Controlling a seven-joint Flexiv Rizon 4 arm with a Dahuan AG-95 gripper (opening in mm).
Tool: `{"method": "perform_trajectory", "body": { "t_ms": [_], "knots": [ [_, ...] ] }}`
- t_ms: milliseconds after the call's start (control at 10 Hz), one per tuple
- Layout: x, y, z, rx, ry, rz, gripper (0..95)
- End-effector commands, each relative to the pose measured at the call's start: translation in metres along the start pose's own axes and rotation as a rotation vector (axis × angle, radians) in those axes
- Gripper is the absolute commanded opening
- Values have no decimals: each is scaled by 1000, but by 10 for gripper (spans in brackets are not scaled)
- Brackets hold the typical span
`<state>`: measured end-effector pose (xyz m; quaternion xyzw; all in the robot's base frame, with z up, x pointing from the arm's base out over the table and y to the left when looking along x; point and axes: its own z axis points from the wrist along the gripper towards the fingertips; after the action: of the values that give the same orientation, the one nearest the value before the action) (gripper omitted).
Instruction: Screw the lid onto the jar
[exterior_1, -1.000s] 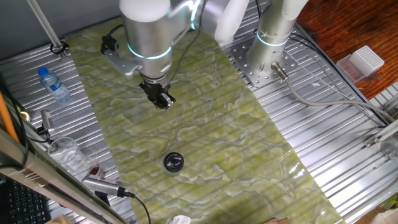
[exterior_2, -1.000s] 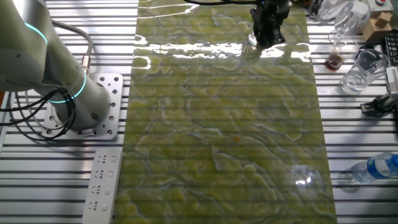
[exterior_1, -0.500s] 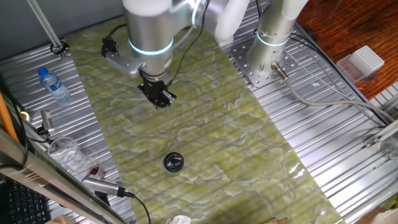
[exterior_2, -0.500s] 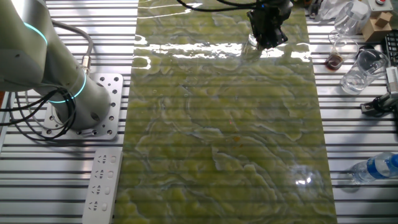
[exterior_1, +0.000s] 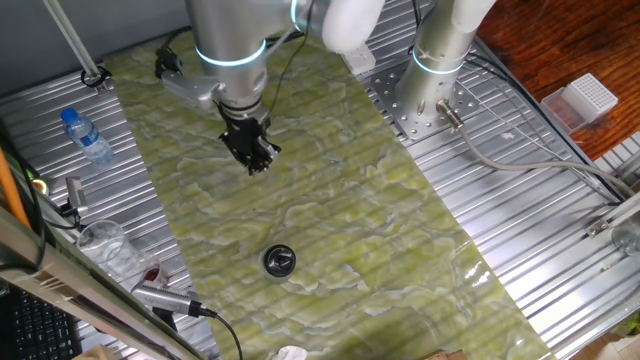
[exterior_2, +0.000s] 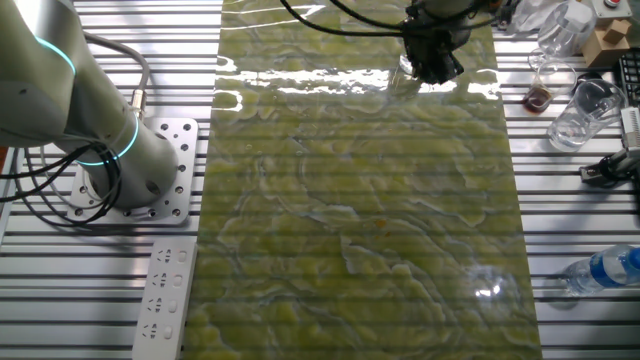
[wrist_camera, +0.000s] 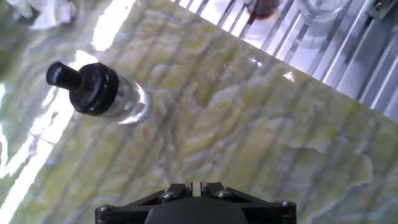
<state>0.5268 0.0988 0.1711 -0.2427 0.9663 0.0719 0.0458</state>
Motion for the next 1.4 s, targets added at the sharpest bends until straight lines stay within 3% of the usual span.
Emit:
{"method": "perform_trajectory", "body": {
  "t_ms": [100, 700, 1000, 1100, 1400],
  "knots": [
    [-3, 2, -3, 124, 81, 47, 950],
    [-25, 20, -2, 110, 111, 126, 950],
    [-35, 33, 0, 120, 118, 134, 950],
    [-35, 36, 1, 120, 116, 131, 760],
    [-36, 62, 9, 128, 116, 165, 760]
  ]
}}
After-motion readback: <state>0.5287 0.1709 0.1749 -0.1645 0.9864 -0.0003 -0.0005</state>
